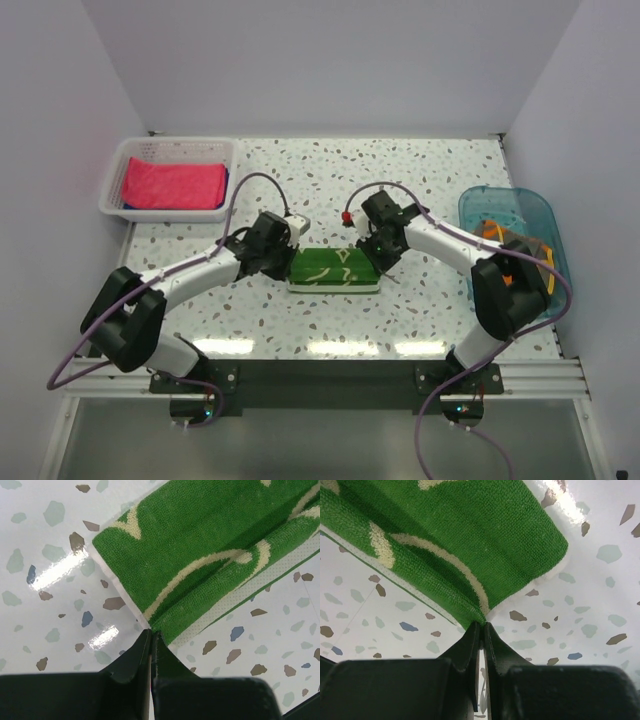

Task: Fold and stack the towels
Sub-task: Fold the towel

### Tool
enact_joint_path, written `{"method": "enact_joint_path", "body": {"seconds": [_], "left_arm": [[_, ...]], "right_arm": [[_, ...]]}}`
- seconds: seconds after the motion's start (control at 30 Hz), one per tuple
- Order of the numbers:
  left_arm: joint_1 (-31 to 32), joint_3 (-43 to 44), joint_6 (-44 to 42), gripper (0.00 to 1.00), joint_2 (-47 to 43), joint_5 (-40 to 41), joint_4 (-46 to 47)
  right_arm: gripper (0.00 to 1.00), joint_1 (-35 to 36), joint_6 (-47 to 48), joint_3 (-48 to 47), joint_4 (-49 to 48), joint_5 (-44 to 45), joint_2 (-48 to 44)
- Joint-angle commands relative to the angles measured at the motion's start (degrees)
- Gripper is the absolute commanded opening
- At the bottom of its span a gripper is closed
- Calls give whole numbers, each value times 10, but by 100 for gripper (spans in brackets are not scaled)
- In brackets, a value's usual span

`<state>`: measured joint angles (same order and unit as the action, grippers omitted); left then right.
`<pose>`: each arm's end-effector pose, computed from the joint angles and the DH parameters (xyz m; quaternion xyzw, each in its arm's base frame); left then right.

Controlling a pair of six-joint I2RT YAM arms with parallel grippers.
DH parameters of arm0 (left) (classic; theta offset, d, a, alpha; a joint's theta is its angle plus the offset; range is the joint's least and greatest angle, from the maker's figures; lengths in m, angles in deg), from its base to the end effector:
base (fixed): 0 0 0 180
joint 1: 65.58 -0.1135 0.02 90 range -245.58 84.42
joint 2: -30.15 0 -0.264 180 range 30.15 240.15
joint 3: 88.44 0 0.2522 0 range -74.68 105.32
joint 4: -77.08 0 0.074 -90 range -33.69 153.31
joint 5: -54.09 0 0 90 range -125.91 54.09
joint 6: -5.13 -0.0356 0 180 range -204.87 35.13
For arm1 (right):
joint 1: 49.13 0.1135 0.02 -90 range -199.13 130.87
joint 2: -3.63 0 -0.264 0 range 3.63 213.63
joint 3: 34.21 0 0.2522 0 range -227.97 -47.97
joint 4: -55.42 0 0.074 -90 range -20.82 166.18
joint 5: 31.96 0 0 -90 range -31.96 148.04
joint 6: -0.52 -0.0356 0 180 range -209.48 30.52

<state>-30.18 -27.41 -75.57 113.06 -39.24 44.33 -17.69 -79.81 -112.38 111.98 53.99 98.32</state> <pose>0.2310 -0.1667 0.1922 0.2236 0.9258 -0.1411 0.2703 0.2677 0.1666 0.2001 -0.3519 0.9237 0.0621 0.1378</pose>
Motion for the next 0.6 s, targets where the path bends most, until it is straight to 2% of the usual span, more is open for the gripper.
{"method": "enact_joint_path", "body": {"seconds": [0.0,0.23,0.3,0.4,0.43,0.57], "left_arm": [[2,-17,14,0,-10,10,-10],[10,-26,24,0,15,-9,-5],[13,-26,27,3,15,-12,-7],[13,-29,34,17,4,-18,-16],[14,-31,41,24,-1,-20,-21],[20,-56,70,43,-67,-41,-20]], "right_arm": [[4,-2,-11,13,18,9,-2],[6,-2,-12,14,15,-7,17],[8,-1,-12,13,17,-12,15],[15,0,-15,10,31,-24,10],[18,2,-19,10,36,-26,7],[29,6,-42,22,51,-64,-35]]}}
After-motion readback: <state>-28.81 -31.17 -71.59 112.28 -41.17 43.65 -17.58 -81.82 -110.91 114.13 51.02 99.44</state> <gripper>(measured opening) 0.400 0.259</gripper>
